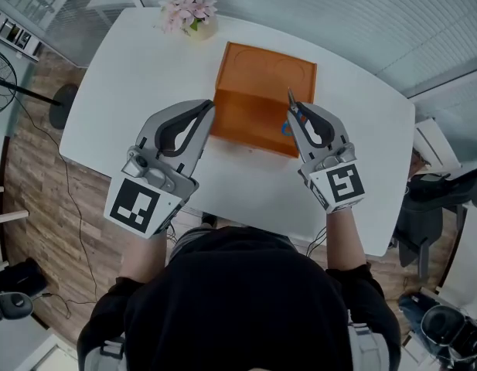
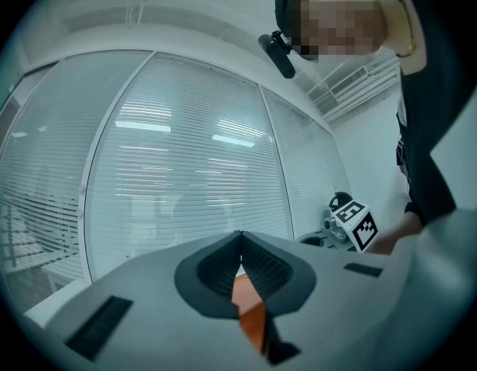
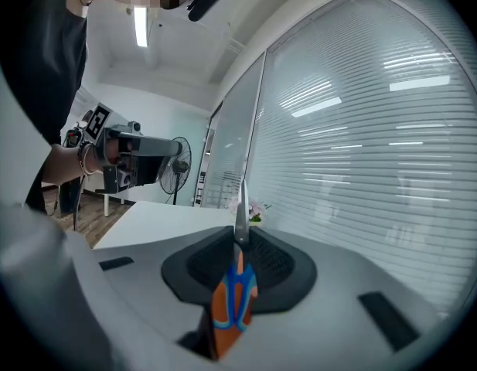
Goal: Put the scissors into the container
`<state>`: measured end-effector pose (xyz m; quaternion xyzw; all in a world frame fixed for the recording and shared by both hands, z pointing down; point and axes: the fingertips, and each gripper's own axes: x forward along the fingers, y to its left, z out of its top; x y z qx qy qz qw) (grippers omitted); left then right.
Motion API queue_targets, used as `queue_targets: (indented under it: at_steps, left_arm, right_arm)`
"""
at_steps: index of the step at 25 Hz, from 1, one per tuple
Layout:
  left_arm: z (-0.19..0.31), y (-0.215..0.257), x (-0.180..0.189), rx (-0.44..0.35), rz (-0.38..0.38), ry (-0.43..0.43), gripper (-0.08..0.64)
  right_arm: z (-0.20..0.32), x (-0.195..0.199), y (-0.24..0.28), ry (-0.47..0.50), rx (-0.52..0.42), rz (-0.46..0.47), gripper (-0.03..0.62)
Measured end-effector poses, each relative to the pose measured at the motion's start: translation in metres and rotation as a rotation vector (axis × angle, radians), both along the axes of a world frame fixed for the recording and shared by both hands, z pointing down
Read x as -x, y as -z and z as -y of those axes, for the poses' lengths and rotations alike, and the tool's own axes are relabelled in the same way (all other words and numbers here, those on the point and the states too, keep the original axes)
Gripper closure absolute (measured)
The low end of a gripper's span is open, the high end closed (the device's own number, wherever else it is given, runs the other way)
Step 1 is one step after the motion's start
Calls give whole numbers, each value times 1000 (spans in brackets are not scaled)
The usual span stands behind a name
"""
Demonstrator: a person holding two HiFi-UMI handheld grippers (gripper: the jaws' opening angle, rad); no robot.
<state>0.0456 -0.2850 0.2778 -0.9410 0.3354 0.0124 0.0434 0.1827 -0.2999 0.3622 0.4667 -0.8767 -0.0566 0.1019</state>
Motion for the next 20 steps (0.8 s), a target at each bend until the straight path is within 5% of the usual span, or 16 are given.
queue_targets:
  at_steps: [20]
  left_arm:
    - [-4,0,6,-3,4,16,548]
  right_arm:
    - [5,22,-57,92,134,-122,525]
